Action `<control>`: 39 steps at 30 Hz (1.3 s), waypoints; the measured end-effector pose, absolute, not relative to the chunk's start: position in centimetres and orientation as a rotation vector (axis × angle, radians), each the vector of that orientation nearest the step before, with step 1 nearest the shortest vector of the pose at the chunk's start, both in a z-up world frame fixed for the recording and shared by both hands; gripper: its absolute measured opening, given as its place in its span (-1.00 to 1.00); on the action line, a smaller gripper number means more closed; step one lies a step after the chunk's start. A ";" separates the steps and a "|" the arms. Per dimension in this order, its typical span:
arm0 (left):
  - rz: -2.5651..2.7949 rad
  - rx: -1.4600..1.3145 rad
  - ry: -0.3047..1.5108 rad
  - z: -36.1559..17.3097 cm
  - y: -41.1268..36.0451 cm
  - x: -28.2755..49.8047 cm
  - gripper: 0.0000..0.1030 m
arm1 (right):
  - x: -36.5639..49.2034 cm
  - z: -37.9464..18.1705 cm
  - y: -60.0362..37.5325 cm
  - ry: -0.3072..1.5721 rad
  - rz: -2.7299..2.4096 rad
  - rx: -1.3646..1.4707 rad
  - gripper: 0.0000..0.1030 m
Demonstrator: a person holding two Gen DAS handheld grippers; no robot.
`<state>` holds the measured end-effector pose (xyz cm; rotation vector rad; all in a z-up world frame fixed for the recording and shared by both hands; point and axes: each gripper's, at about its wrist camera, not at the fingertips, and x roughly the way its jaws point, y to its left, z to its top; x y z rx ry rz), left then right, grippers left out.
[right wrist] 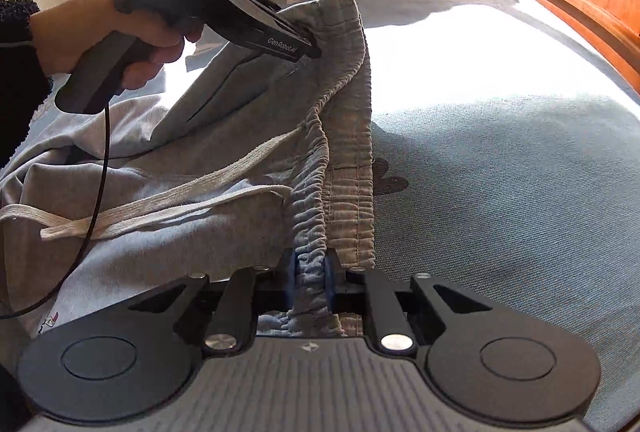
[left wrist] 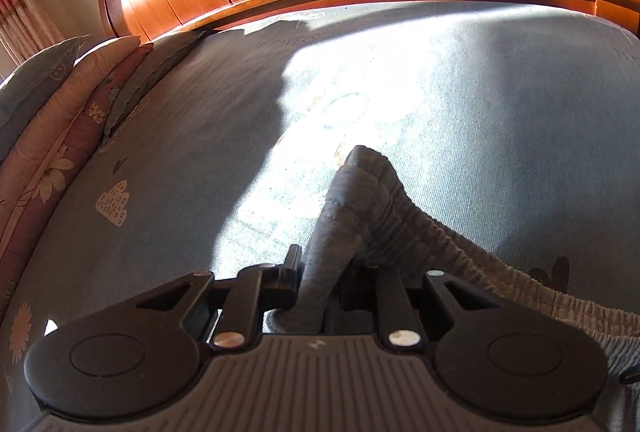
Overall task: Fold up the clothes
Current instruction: 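Lower the sweatpants onto the bed and open both grippers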
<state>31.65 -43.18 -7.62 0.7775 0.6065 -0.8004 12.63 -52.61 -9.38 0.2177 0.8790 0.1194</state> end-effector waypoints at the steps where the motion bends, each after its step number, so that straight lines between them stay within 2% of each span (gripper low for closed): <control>1: -0.796 0.780 0.608 -7.5 -43.5 31.8 -0.65 | 12.3 -8.9 -53.2 0.866 0.114 0.249 -0.72; 4: -0.786 0.783 0.625 -7.9 -45.2 32.4 -0.65 | 11.6 -8.5 -55.0 0.843 0.077 0.348 -0.75; 6: -0.767 0.835 0.635 -9.6 -46.5 32.5 -0.65 | 11.6 -9.6 -55.3 0.902 0.043 0.362 -0.73; 7: -0.755 0.884 0.635 -10.7 -47.1 32.5 -0.56 | 11.3 -9.7 -55.5 0.913 0.027 0.372 -0.70; 11: -0.733 0.990 0.552 -12.7 -47.5 31.0 -0.57 | 9.3 -9.2 -56.1 0.894 -0.030 0.438 -0.36; 14: -0.753 0.996 0.532 -11.3 -46.5 30.2 -0.49 | 6.5 -8.2 -57.3 0.839 -0.065 0.562 0.00; 15: -0.759 0.986 0.532 -10.3 -45.8 30.0 -0.43 | 5.8 -8.3 -57.5 0.842 -0.071 0.599 0.00; 17: -0.767 0.961 0.531 -8.5 -44.1 29.4 -0.15 | 4.8 -9.0 -57.2 0.870 -0.069 0.654 0.00; 18: -0.770 0.948 0.530 -7.7 -43.2 29.1 -0.09 | 4.4 -9.5 -57.0 0.886 -0.067 0.679 0.00; 21: -0.788 0.918 0.546 -5.6 -39.3 27.4 -0.07 | 3.9 -11.0 -56.2 0.917 -0.066 0.760 0.00; 25: -0.775 0.872 0.530 -2.9 -31.9 23.2 -0.06 | 3.8 -12.1 -56.1 0.856 -0.083 0.879 0.04; 28: -0.766 0.791 0.542 -1.6 -26.3 19.6 0.03 | 4.0 -12.8 -56.0 0.796 -0.101 0.942 0.04; 29: -0.761 0.764 0.549 -1.3 -24.7 18.4 0.05 | 3.9 -12.8 -55.8 0.778 -0.103 0.933 -0.02; 30: -0.759 0.732 0.556 -0.9 -22.7 17.0 0.05 | 3.9 -12.8 -55.5 0.768 -0.120 0.909 -0.25; 32: -0.757 0.699 0.554 -0.4 -20.2 14.8 0.06 | 3.8 -12.5 -55.1 0.759 -0.141 0.864 -0.42; 33: -0.745 0.682 0.559 -0.3 -19.1 13.6 0.07 | 3.7 -12.3 -55.0 0.753 -0.144 0.847 -0.62; 39: -0.655 0.624 0.595 -0.2 -15.7 10.6 0.11 | 3.1 -8.3 -56.1 0.682 -0.181 0.747 -0.70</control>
